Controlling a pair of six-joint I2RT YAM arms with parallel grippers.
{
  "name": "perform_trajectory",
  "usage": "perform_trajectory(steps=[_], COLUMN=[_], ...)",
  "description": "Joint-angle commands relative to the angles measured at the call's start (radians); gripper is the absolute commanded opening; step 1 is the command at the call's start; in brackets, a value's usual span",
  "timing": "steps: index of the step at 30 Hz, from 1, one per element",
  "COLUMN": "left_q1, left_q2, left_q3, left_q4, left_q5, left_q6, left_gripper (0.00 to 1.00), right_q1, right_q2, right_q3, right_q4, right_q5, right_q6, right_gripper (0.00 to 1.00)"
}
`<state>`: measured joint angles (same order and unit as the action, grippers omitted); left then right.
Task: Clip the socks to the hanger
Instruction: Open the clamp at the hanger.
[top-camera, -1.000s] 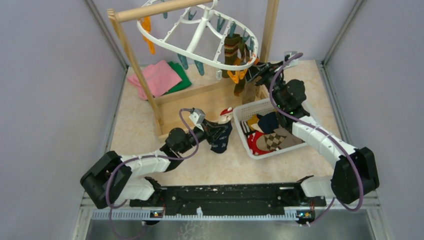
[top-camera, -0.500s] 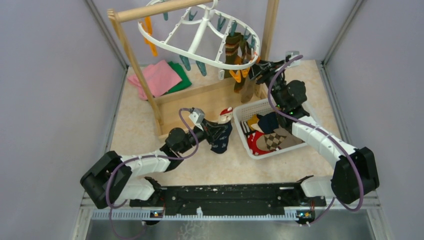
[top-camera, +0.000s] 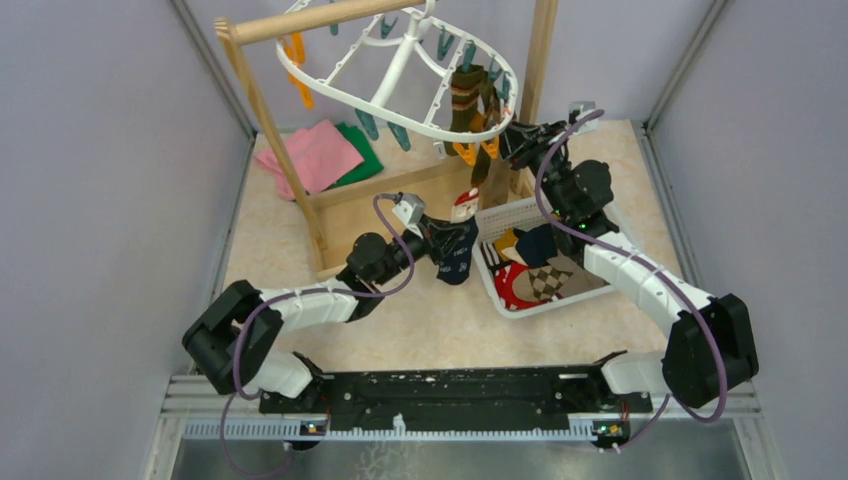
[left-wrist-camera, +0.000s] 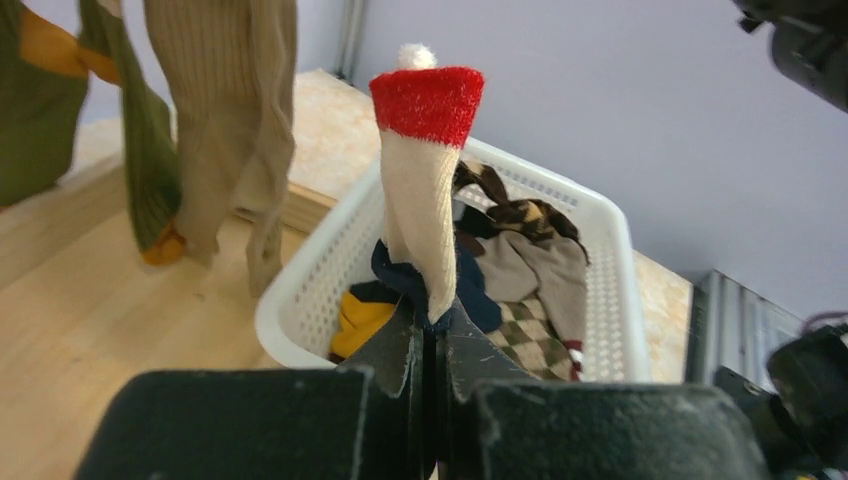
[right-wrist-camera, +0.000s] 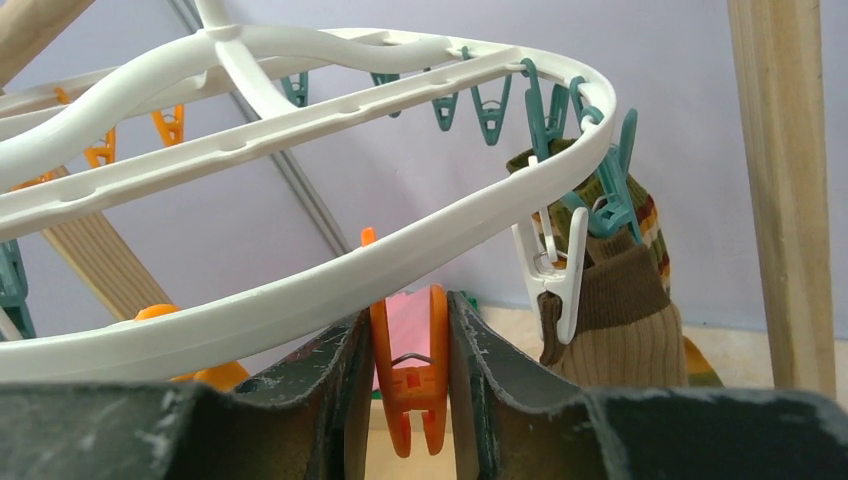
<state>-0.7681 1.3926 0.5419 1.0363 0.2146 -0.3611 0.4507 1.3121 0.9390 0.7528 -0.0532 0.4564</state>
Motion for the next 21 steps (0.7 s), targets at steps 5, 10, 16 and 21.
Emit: perform_trajectory(steps=[5, 10, 16, 21], left_q1=[0.009, 0.137, 0.236, 0.266], left_q2=[0.105, 0.21, 0.44, 0.581], left_q3=[0.106, 0.204, 0.334, 0.49], left_q4=[0.116, 0.187, 0.599, 0.757], left_q5=[-0.096, 0.366, 0.71, 0.84], left_q6=[0.153, -0.04, -0.498, -0.761], left_gripper=[0.0, 0.0, 0.0, 0.0], right_q1=[0.012, 0.012, 0.012, 0.012], right_q2=[-0.011, -0.016, -0.015, -0.018], right_q3=[0.078, 0.081, 0.077, 0.075], right_q4=[-0.025, -0.034, -0.028, -0.021], right_q5=[-0.038, -0.057, -0.09, -0.129], right_q6=[0.067, 0.068, 0.072, 0.067], right_gripper=[0.13, 0.13, 0.13, 0.12])
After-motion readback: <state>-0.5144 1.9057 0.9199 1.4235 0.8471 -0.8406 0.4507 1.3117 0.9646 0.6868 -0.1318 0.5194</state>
